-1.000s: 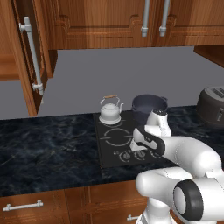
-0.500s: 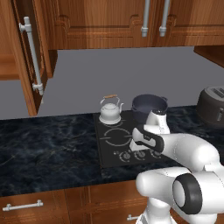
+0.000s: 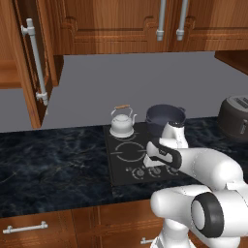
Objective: Pick the kettle from the cabinet and place it on a stove burner. Then pick the pot from the counter and place it on another stove burner. Finally, turn both burners on.
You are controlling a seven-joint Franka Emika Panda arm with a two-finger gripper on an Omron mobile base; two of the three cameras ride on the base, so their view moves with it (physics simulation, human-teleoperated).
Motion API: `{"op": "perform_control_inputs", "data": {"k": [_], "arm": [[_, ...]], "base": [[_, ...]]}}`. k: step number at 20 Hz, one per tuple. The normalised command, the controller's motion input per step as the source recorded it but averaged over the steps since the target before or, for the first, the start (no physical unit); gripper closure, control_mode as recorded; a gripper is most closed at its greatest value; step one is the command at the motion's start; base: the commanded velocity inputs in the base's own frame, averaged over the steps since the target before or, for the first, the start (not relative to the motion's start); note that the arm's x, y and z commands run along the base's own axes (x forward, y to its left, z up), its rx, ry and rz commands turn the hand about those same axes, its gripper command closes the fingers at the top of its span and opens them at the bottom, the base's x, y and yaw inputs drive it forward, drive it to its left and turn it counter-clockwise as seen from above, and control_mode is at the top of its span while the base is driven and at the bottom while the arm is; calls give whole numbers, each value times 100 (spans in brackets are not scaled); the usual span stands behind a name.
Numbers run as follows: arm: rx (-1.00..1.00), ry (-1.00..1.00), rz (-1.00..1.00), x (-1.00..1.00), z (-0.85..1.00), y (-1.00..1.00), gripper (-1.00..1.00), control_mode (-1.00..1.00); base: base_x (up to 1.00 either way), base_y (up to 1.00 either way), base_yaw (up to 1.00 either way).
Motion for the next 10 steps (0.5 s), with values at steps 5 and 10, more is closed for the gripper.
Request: {"op": "perform_control_inputs", "data": {"k": [5,10], "arm": [[0,0,0,-2,-7,0,-100,-100],[0,0,-1,1,-13,0,-100,-100]], "base": [[0,0,0],[0,0,0]]}}
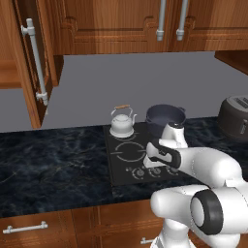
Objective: Pick the kettle from the cabinet and place it on a stove burner. Then pick the pot from the counter and place it on another stove burner. Finally, turn both burners on.
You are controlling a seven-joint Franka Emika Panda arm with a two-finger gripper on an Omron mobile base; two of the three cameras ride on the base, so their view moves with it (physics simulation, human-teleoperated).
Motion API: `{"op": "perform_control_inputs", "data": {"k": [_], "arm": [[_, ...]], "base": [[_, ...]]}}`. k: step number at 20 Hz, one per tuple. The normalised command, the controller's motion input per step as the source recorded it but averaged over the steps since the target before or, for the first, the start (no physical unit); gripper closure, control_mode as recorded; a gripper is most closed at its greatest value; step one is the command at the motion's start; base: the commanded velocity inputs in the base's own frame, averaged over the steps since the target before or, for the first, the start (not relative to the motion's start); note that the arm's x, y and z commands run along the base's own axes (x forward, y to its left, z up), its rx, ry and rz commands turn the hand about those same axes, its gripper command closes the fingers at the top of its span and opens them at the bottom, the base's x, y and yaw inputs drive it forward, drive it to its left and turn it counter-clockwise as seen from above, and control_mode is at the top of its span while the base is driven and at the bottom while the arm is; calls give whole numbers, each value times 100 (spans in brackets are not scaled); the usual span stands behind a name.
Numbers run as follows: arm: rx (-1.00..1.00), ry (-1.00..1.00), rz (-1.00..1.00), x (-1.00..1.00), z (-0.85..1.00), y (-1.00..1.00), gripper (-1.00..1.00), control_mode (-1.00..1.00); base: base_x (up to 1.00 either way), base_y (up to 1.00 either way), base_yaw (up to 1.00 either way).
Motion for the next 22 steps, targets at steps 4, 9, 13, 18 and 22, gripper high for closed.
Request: {"op": "perform_control_inputs", "data": {"k": [4,9,13,18,22], "arm": [[0,0,-2,1,-6,0,-100,-100],[0,0,-2,11,-14,0,-100,-100],[0,0,-3,3,-12,0,-100,-100],[0,-1,-3,0,-16,0,-100,-100],[0,-3,-3,0,-20,1,-100,-100]], "base": [[0,0,0],[0,0,0],[0,0,0],[0,0,0],[0,0,0]]}}
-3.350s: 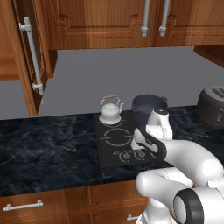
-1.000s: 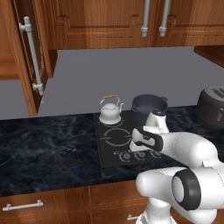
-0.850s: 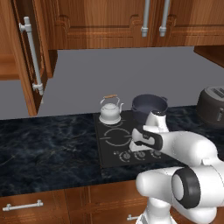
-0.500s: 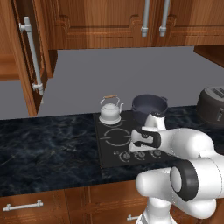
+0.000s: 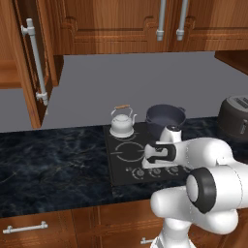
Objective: Pick the kettle from the cabinet and place it on a stove burner. Then pick the pot from the counter and place it on another stove burner. Finally, turn both burners on.
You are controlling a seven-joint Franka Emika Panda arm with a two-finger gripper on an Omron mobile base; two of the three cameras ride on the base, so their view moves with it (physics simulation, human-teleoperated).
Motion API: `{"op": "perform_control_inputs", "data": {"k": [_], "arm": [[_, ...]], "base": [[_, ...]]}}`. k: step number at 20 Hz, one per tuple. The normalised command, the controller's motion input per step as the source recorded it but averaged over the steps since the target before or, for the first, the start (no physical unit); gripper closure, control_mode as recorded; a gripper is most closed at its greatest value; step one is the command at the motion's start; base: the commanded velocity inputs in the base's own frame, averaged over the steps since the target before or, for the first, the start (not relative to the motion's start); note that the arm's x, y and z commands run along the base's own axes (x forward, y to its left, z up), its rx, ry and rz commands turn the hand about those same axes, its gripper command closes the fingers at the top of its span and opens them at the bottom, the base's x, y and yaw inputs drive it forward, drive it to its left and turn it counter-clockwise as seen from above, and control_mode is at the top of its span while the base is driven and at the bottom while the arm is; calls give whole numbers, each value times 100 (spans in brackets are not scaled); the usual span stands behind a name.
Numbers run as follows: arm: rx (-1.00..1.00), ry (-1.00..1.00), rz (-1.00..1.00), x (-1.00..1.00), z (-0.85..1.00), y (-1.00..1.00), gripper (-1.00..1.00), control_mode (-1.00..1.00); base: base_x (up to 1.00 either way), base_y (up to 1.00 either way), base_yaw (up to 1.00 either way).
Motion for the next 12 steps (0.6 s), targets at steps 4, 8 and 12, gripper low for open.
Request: {"op": "perform_control_inputs", "data": {"k": [4,8,12], "arm": [[0,-6,-2,-2,-29,8,-100,-100],[0,-8,-2,-13,-36,12,-100,-100],[0,-9,-2,-21,-33,3,-100,-100]], "base": [[0,0,0],[0,0,0],[0,0,0]]}}
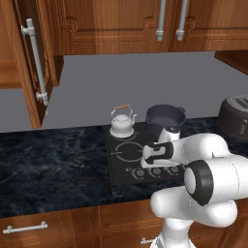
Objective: Pick the kettle from the cabinet and place it on a stove burner. Then pick the pot from the counter and place it on another stove burner. Finally, turn both burners on.
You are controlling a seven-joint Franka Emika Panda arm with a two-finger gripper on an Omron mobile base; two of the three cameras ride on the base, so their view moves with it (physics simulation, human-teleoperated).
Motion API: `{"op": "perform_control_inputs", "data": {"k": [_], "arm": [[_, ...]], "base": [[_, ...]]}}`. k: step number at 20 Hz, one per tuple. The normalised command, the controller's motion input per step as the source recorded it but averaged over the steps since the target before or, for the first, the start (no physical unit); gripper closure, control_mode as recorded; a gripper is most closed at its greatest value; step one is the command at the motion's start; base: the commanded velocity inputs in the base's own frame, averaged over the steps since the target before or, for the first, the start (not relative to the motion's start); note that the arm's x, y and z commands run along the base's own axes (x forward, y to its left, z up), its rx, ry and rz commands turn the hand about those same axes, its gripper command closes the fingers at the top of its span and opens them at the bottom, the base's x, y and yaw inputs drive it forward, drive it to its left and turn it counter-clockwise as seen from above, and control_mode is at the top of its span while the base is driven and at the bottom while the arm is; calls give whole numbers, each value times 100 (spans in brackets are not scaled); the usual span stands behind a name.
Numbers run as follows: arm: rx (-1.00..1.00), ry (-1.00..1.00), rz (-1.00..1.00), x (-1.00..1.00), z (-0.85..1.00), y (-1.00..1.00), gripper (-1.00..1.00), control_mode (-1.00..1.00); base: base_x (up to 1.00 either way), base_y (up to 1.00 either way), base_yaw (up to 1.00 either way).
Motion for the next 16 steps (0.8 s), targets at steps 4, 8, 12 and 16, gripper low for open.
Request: {"op": "perform_control_inputs", "data": {"k": [4,8,12,16], "arm": [[0,-11,-2,-29,-37,0,-100,-100],[0,-10,-1,-32,-38,0,-100,-100],[0,-9,0,-27,-34,0,-100,-100],[0,-7,0,-24,-41,1,-100,-100]], "base": [[0,0,0],[0,0,0],[0,0,0],[0,0,0]]}}
